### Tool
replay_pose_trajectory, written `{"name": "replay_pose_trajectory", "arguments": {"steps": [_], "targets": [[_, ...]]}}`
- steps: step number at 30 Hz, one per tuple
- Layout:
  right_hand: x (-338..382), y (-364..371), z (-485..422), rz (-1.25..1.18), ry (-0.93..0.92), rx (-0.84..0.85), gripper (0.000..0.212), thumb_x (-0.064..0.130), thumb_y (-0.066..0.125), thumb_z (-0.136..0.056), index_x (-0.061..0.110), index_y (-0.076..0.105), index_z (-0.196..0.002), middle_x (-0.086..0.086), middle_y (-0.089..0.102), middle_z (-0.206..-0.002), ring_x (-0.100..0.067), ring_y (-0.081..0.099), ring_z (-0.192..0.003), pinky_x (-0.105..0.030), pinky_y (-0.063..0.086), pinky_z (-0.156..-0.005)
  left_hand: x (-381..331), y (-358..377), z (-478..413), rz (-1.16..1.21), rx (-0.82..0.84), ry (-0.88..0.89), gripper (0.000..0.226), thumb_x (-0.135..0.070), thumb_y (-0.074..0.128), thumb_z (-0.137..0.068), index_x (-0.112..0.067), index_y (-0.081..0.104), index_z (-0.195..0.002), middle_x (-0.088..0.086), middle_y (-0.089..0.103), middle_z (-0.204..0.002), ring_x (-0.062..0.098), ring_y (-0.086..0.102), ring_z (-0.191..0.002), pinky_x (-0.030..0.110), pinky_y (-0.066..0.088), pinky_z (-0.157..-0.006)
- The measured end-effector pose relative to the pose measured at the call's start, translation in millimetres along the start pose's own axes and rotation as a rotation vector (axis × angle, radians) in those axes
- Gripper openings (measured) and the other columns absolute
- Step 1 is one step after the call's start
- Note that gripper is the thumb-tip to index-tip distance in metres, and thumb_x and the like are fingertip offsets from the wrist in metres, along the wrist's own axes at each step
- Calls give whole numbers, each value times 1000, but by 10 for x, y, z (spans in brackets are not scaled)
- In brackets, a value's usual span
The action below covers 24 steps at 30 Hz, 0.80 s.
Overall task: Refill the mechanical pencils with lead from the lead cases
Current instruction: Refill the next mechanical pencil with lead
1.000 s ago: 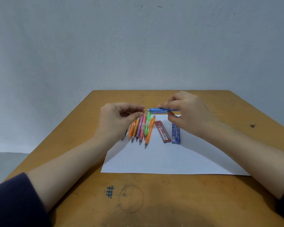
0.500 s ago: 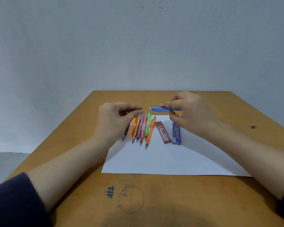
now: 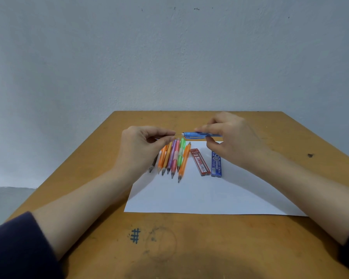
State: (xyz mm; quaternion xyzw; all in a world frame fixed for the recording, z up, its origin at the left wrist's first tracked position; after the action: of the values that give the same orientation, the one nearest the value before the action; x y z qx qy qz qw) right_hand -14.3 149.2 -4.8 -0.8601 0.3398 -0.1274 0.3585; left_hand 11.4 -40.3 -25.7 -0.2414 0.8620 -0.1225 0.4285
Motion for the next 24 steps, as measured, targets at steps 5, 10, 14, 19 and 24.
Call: {"name": "replay_pose_trajectory", "arguments": {"steps": [5, 10, 14, 19, 24], "targets": [[22, 3, -2, 14, -22, -10, 30, 9, 58, -72, 11, 76, -96, -6, 63, -70, -27, 57, -62, -33, 47, -51, -7, 4, 10, 21, 9, -5, 17, -22, 71, -80, -35, 67, -90, -27, 63, -78, -11, 63, -81, 4, 47, -64], [16, 7, 0, 2, -18, -12, 30, 9, 58, -73, 11, 76, -97, -6, 63, -72, -27, 58, -62, -33, 48, -52, 1, 7, 9, 22, 21, -5, 17, -22, 71, -80, -33, 68, -93, -26, 63, -78, -11, 63, -82, 5, 48, -64], [20, 10, 3, 7, -18, -4, 30, 10, 58, -73, 11, 76, -98, -6, 64, -72, -26, 58, -63, -33, 48, -52, -12, 10, 12, 19, 28, 1, 18, -21, 71, -80, -35, 67, -91, -25, 64, -78, -10, 64, -80, 5, 48, -63], [14, 9, 4, 11, -18, -7, 30, 9, 59, -73, 10, 76, -97, -6, 63, -72, -25, 57, -62, -29, 44, -55, -30, 14, 24, 19, 40, 8, 17, -23, 70, -81, -36, 67, -90, -25, 64, -78, -10, 64, -81, 5, 48, -64], [21, 12, 9, -1, -15, -11, 30, 8, 58, -73, 11, 76, -97, -6, 63, -71, -26, 58, -63, -32, 48, -53, -8, 3, 10, 25, 6, -10, 16, -21, 72, -80, -32, 70, -92, -23, 65, -78, -7, 65, -82, 7, 49, -65]]}}
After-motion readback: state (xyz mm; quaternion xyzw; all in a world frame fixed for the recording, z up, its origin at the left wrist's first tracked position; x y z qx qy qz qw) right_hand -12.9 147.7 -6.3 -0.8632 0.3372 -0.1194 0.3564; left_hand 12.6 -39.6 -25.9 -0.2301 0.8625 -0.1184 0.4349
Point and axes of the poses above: each hand's wrist, its own z-axis away from the middle knuckle, its own y-axis out of the palm, x = y × z, the point moved 5 cm from there along -z, towards the middle knuckle
